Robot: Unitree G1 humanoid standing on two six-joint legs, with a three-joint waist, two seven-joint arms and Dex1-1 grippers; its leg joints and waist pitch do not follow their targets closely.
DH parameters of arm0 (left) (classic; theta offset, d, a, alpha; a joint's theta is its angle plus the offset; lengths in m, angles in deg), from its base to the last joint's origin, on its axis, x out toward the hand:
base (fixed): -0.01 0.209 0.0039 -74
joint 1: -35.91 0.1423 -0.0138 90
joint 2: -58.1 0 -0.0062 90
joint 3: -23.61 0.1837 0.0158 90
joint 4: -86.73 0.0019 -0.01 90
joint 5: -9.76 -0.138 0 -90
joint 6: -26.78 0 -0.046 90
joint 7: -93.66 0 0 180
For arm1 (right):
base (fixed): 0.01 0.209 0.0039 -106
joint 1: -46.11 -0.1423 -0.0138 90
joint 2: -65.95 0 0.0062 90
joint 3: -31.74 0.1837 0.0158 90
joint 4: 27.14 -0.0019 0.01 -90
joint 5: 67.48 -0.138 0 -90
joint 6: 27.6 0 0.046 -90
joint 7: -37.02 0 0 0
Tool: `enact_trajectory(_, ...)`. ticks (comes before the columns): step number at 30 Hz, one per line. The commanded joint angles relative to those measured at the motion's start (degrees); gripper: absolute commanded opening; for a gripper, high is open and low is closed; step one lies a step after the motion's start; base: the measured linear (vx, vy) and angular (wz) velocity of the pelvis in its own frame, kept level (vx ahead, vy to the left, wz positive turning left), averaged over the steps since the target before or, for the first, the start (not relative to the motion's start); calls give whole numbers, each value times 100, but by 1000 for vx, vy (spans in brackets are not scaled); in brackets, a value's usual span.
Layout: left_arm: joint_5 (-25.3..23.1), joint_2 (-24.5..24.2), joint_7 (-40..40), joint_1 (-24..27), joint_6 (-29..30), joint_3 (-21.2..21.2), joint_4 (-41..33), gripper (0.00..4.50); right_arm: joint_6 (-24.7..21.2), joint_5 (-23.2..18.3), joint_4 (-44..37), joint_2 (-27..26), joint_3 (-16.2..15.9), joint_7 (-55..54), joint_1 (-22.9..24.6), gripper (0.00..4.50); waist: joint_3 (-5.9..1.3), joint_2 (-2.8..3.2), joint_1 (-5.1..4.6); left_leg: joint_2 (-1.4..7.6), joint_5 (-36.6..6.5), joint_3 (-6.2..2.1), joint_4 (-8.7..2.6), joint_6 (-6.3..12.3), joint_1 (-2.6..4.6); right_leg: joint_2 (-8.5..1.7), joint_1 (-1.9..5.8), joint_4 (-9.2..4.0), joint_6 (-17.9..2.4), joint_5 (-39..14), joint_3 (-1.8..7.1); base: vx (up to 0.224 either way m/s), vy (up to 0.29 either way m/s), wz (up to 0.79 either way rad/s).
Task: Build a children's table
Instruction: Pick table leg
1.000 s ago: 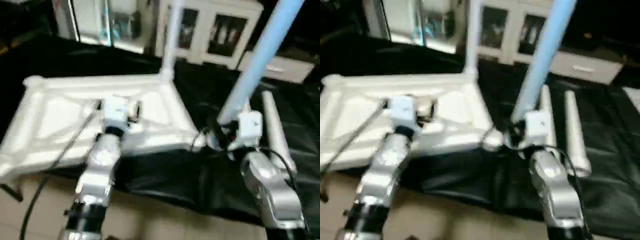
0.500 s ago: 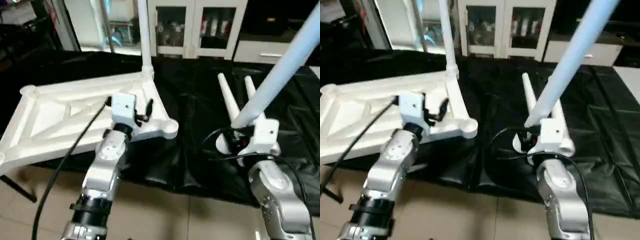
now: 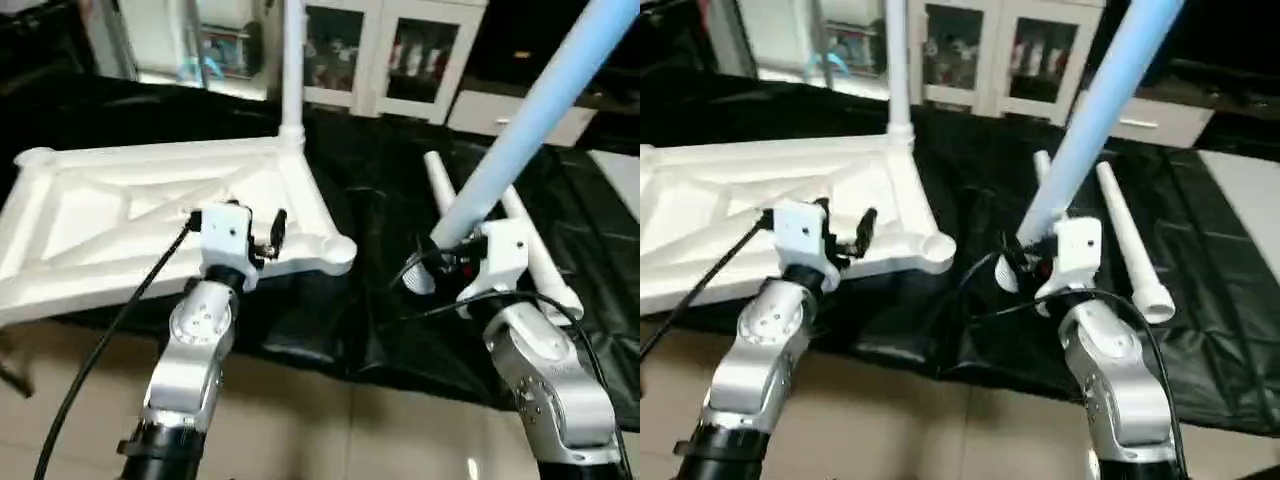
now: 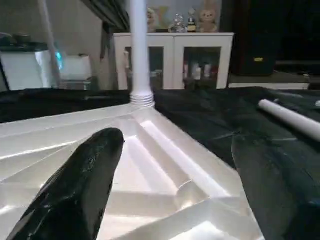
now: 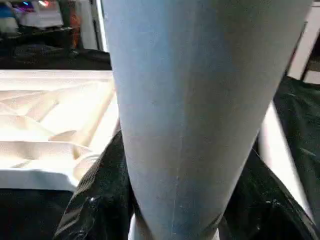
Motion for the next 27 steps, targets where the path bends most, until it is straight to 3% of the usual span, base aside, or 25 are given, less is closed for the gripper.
enact_trajectory(1,-64,17,12,1,72,72,-125,391,-48,-47,64,73,123,-5,-88,186,-338,13,-24,177,-2845,-59,-625,218,28,-230,195,-457,-814,-2612,103,111,-3,-12)
enact_trajectory(2,-64,10,21,11,85,74,-141,391,-49,-58,84,66,141,-10,-104,186,-363,5,-6,159,-2536,-20,-615,307,11,-231,222,-442,-917,-2394,134,112,-14,-2)
enact_trajectory(3,-68,-13,30,23,73,102,-162,391,-34,-46,117,82,161,6,-120,186,-427,-13,11,122,-1736,47,-578,586,-6,-182,297,-351,-1233,-1664,156,118,-17,2)
enact_trajectory(6,-92,-35,90,14,6,165,-135,391,0,-31,154,105,189,32,-122,186,-502,-39,37,47,-701,85,-484,1037,-1,-120,399,-220,-1538,-745,143,128,-9,1)
enact_trajectory(8,-131,-20,75,-18,-1,196,-83,391,-42,-64,193,161,175,143,-143,186,-556,-51,70,-24,314,63,-372,1639,87,-34,420,-64,-1708,98,116,143,-3,3)
enact_trajectory(9,-145,-10,56,-31,12,199,-72,391,-61,-61,198,218,114,243,-151,186,-578,-41,76,-40,801,14,-321,1960,209,30,369,22,-1725,418,88,169,-12,6)
enact_trajectory(10,-162,-6,37,-38,19,202,-71,391,-44,-23,198,270,43,318,-153,186,-565,-75,57,-80,1016,-8,-292,2108,200,58,376,50,-1677,526,92,169,-12,6)
enact_trajectory(11,-168,-7,36,-38,24,202,-85,391,-61,-27,198,294,-4,376,-153,186,-558,-105,101,-137,1240,-12,-227,2260,218,58,405,70,-1631,652,127,177,-10,11)
enact_trajectory(12,-173,-14,38,-33,36,201,-108,391,-113,-63,194,304,-37,436,-146,186,-494,-233,155,-342,1317,-74,-92,2607,-167,45,661,4,-1501,771,106,145,13,26)
enact_trajectory(13,-191,-38,35,-24,45,203,-133,391,-78,-4,193,338,-106,477,-135,186,-426,-205,261,-466,1056,-82,31,2886,-543,-150,900,-173,-1266,575,72,145,13,26)
enact_trajectory(14,-205,-68,39,-9,37,200,-160,391,-60,23,185,349,-157,509,-117,186,-512,-120,231,-429,1175,-190,188,2933,-658,-331,1067,-204,-1067,360,27,134,24,53)
enact_trajectory(15,-205,-68,39,-9,37,200,-160,391,-60,23,185,349,-157,509,-117,186,-512,-120,231,-429,1175,-190,188,2933,-658,-331,1067,-204,-1067,360,27,189,-5,70)
enact_trajectory(16,-214,-93,37,11,42,189,-192,391,-54,12,171,339,-184,537,-96,186,-477,94,124,-330,1958,-587,22,2967,-60,126,757,-8,-588,235,-397,189,-5,70)
enact_trajectory(17,-216,-117,25,32,59,173,-227,391,-28,-7,158,313,-190,555,-81,186,-572,181,-245,77,2819,-1607,-1,3911,1266,421,-562,796,-75,-1450,-467,246,-121,46)
enact_trajectory(18,-217,-142,12,69,85,149,-285,391,11,-98,129,241,-148,569,-68,186,-635,124,-383,469,3795,-1620,49,3690,1488,230,-789,868,114,-1674,-259,198,-260,-5)
enact_trajectory(19,-219,-157,0,92,104,137,-322,391,42,-158,113,196,-115,582,-63,186,-482,-50,-173,478,3869,-1370,-174,2755,1011,-74,-921,1036,245,-629,143,198,-260,-5)
enact_trajectory(20,-237,-178,-13,116,125,133,-354,391,45,-230,96,157,-73,594,-59,186,-475,-130,-114,316,3177,-1186,-218,2457,914,-115,-926,911,14,-137,239,41,-288,-19)
enact_trajectory(21,-237,-178,-13,116,125,133,-354,391,45,-230,96,157,-73,594,-59,186,-426,-410,-33,-367,1563,-692,-61,1855,703,-177,-554,221,-287,559,511,-20,-214,4)
enact_trajectory(22,-248,-197,-20,151,145,99,-413,391,71,-341,78,110,-2,613,-56,186,-469,-678,136,-887,367,-377,406,1611,-106,-350,387,82,-56,424,1053,-20,-214,4)
enact_trajectory(23,-249,-211,-3,150,155,90,-429,391,95,-379,71,94,27,617,-49,186,-467,-558,386,-748,-632,-381,862,1143,-376,-755,724,15,-785,1168,1377,94,-86,20)
enact_trajectory(24,-259,-232,6,119,184,85,-415,391,119,-375,69,85,41,594,-39,186,-378,-494,366,-564,-339,-449,990,570,-469,-762,675,32,-1184,1452,1123,136,-28,5)
enact_trajectory(25,-273,-241,4,104,203,86,-406,391,126,-367,66,81,47,576,-31,186,-268,-419,360,-464,29,-431,877,204,-374,-723,525,-161,-1411,966,820,136,-28,5)
enact_trajectory(26,-250,-240,18,94,198,82,-391,391,124,-361,67,72,58,553,-24,186,-247,-368,360,-374,204,-421,768,138,-328,-733,464,-285,-1582,364,716,86,-33,-7)
enact_trajectory(27,-187,-236,55,66,200,75,-343,391,115,-341,69,45,94,476,6,186,-224,-137,362,-157,678,-438,364,259,-410,-598,479,-386,-1800,-671,537,84,6,5)
